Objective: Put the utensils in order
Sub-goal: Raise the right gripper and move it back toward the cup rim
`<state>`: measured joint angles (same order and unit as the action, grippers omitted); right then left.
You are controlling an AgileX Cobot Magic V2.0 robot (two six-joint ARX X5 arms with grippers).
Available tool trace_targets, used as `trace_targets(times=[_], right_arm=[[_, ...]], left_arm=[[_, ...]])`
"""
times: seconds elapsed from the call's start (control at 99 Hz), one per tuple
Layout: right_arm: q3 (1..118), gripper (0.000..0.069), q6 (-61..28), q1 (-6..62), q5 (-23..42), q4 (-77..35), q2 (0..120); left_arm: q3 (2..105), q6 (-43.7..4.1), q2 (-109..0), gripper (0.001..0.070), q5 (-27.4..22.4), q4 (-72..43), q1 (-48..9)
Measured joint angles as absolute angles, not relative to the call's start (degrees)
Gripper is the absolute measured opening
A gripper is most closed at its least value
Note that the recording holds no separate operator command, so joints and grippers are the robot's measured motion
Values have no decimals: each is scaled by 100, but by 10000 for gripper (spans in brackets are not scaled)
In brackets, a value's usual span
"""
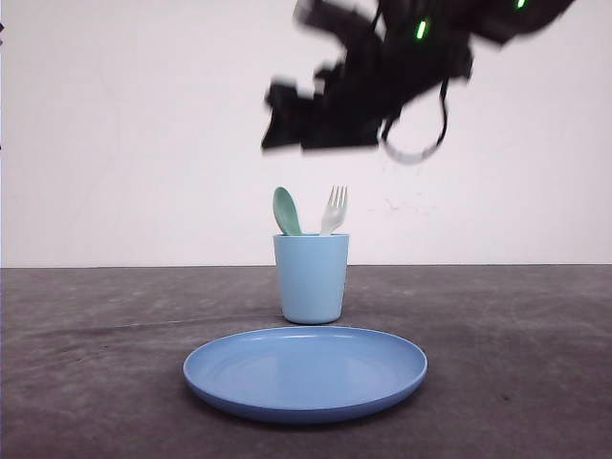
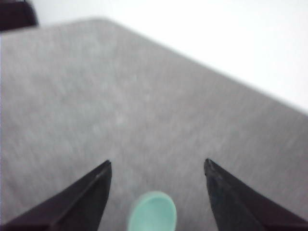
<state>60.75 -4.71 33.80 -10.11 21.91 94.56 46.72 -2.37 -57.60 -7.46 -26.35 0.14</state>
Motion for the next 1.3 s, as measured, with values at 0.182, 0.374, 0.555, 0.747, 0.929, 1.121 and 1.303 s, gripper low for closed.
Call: trace_targets(times=[0.182, 0.374, 0.555, 0.747, 0.929, 1.121, 1.303], right_arm=[[6077, 386, -471, 3323, -1011, 1192, 8503], [6077, 386, -434, 3046, -1026, -449, 7614], [5782, 386, -268, 2646, -1028, -1256, 6993], [5061, 407, -49, 2585, -1046, -1177, 6849], [4429, 586, 134, 2585, -1046, -701, 6914], [4213, 681, 283, 2596, -1085, -325, 7111], [4211, 681, 296, 2724, -1459, 266, 7752]], left_arm=[[4672, -237, -5760, 297, -746, -2633, 14], [4672, -237, -5760, 297, -746, -2635, 14], [4672, -237, -5760, 297, -746, -2633, 14], [4672, -237, -5760, 297, -746, -2633, 14], [4672, -237, -5760, 297, -746, -2633, 14], [4672, -237, -5760, 297, -746, -2633, 14], [4672, -237, -5763, 297, -746, -2633, 14]])
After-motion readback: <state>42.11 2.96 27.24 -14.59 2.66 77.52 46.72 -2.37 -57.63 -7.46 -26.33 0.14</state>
